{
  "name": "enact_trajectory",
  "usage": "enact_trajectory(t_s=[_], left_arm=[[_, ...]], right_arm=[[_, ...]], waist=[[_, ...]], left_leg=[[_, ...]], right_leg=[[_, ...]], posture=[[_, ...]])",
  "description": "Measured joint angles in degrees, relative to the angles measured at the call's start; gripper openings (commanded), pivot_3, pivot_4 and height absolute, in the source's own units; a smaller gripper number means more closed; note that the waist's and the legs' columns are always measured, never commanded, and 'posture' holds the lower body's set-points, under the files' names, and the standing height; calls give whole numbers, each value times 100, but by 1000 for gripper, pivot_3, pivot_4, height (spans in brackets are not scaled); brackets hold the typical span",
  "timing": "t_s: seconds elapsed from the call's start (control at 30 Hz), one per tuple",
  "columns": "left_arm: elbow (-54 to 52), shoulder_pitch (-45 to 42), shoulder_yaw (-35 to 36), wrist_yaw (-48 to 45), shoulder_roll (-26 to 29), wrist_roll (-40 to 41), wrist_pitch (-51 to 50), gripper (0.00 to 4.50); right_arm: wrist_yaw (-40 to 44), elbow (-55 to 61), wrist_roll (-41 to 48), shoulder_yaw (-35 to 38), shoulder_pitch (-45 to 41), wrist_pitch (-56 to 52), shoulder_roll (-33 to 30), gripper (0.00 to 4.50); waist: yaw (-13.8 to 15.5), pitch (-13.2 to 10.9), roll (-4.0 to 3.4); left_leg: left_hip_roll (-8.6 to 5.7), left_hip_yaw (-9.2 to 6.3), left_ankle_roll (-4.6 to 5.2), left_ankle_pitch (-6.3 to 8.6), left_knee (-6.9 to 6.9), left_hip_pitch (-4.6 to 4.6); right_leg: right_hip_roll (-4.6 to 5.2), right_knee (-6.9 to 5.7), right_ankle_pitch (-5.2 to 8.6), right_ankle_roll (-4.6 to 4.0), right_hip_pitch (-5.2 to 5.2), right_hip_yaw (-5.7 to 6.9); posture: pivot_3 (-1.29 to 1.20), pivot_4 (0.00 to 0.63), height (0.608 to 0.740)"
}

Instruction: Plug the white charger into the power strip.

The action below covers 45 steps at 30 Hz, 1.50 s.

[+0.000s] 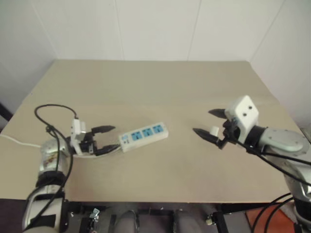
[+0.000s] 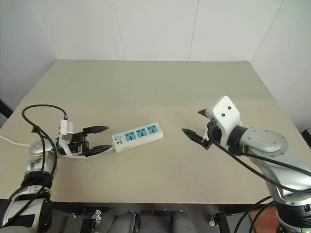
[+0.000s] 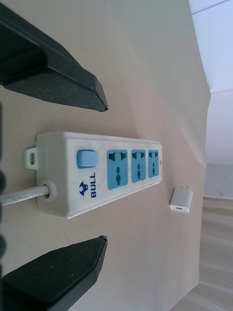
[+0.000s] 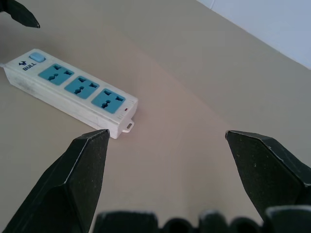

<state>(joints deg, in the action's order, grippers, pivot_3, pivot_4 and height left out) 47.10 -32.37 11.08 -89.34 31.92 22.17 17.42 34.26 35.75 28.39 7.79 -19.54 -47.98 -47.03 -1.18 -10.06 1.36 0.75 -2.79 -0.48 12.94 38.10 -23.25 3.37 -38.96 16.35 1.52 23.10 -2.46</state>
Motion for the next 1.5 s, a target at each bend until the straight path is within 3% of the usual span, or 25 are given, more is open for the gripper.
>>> enact_trajectory(t_s=[0.43, 1.17, 1.33, 1.5], left_arm=[[1480, -591, -43, 149, -491, -456, 1163, 4458], [2142, -1037, -270, 489, -644, -1218, 1735, 4458], [2153, -1027, -241, 649, -639, -1267, 1741, 3343], [2149, -1018, -141, 642, -699, -1198, 1664, 3314]], right_arm=[[-14, -27, -15, -37, -77, -31, -63, 4500], [-290, 77, -32, -10, 20, -108, -68, 4500], [-306, 77, -71, -12, 21, -107, -68, 4500], [-294, 77, -123, -23, 21, -107, -71, 4500]], waist=[[34, 1, 2], [32, 3, 2], [31, 3, 3], [32, 4, 2]], left_leg=[[-4, -2, 0, 0, 0, -1], [-4, -2, 0, 0, 1, 6], [-4, -2, 0, 0, 0, 7], [-4, -2, 0, 0, 1, 6]], right_leg=[[2, 1, 0, 0, -2, 2], [1, -1, 0, 1, -7, 2], [1, -2, 0, 1, -8, 2], [1, -1, 0, 1, -7, 2]], posture=[[0, 150, 740], [0, 150, 740], [0, 150, 740], [0, 150, 740]])
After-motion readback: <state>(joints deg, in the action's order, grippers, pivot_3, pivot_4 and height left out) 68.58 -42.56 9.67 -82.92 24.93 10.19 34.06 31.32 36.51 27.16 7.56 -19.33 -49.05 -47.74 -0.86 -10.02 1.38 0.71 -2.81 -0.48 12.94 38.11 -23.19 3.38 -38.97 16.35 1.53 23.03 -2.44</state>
